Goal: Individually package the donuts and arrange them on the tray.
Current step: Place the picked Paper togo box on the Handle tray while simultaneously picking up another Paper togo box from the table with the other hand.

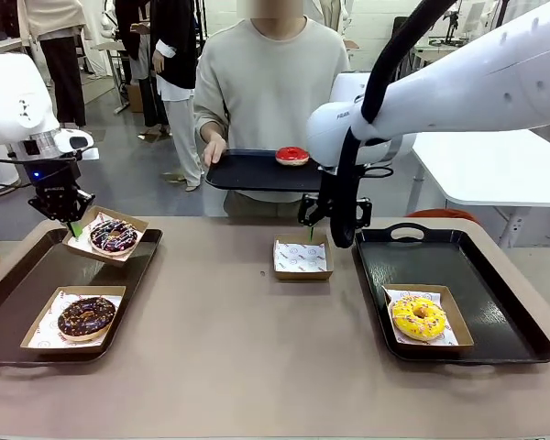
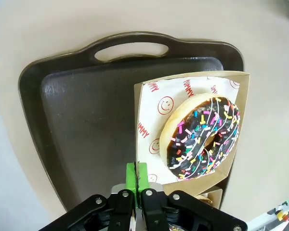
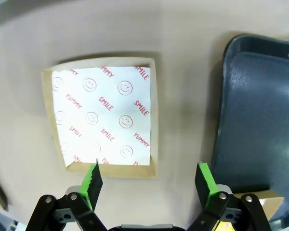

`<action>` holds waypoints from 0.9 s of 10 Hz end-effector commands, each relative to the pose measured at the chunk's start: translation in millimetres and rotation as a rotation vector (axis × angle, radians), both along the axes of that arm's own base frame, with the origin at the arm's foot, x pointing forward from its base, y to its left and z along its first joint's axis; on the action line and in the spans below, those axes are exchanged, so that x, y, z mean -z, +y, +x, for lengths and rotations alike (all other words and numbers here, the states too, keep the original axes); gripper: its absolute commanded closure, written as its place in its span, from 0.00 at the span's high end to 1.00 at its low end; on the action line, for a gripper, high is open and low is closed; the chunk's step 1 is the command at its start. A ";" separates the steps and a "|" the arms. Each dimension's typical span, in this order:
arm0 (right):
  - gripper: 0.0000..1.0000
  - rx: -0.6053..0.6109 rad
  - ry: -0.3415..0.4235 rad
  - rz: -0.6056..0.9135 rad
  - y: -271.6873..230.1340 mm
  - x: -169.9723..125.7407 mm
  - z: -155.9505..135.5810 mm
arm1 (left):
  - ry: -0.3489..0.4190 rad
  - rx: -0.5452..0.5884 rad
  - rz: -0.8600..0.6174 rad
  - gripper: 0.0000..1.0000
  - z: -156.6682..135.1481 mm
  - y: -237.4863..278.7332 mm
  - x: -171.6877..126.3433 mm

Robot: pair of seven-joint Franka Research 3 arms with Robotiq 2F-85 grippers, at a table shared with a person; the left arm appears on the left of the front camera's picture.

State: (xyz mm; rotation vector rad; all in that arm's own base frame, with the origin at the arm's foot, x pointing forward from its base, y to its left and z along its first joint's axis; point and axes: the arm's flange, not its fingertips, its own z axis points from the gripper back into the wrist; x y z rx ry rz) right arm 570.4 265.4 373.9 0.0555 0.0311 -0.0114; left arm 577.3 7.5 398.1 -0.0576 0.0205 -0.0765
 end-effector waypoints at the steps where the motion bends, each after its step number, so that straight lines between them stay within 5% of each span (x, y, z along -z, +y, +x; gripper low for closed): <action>1: 1.00 0.017 0.012 -0.051 14.3 4.7 13.3 | -0.027 0.018 0.017 0.01 -11.3 -1.2 6.5; 9: 1.00 -0.019 0.006 -0.049 10.1 41.0 18.9 | -0.011 0.007 -0.004 0.01 -10.2 -10.5 19.7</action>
